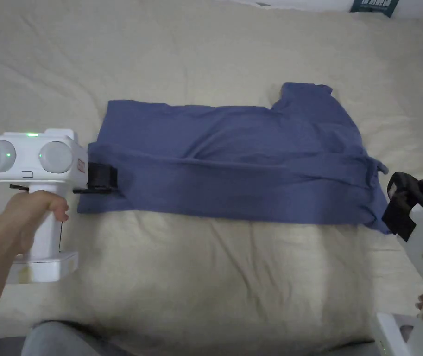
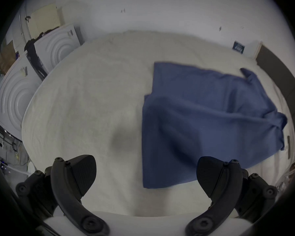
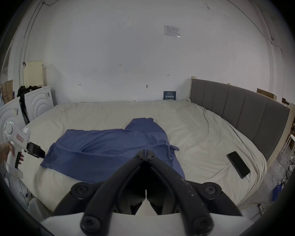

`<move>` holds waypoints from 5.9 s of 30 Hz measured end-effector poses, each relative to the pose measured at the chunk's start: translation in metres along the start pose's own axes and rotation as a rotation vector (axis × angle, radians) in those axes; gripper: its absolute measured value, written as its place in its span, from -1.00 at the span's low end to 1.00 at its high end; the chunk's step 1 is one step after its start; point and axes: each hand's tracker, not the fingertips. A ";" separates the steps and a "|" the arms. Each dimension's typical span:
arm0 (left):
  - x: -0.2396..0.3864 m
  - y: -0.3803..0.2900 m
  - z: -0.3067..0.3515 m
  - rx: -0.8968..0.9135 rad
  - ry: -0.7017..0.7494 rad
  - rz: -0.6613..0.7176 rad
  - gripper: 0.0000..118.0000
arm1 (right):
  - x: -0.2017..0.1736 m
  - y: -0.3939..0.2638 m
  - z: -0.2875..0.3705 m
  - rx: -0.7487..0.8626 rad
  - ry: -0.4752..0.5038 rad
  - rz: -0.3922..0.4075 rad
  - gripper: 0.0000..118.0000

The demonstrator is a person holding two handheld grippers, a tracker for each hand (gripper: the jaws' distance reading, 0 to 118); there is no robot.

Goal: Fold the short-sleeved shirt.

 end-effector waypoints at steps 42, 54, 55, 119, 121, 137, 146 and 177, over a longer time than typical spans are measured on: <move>-0.026 0.018 0.060 0.053 -0.156 0.103 -0.93 | 0.107 0.035 -0.152 -0.655 0.041 -0.175 -0.87; -0.058 -0.103 0.042 -0.156 -0.155 0.161 -0.92 | 0.110 -0.063 -0.068 -0.764 0.029 -0.195 -0.86; -0.057 -0.111 0.037 -0.157 -0.154 0.158 -0.87 | 0.109 -0.071 -0.068 -0.775 0.023 -0.194 -0.86; -0.004 0.141 -0.118 -0.083 -0.018 0.039 0.37 | -0.024 0.049 -0.148 -0.079 0.036 0.017 -0.98; -0.006 0.141 -0.118 -0.094 -0.105 0.079 0.10 | -0.024 0.047 -0.155 -0.089 0.034 0.020 -0.98; -0.020 0.121 -0.033 0.146 -0.179 0.031 -0.99 | 0.034 0.093 -0.287 -0.489 0.000 -0.009 0.59; -0.024 0.121 -0.029 0.138 -0.191 0.070 -0.99 | 0.053 0.034 -0.370 -0.698 -0.218 0.057 0.88; -0.069 -0.004 0.088 0.225 -0.271 0.163 -0.99 | 0.101 0.054 -0.082 -0.384 0.032 -0.127 -0.99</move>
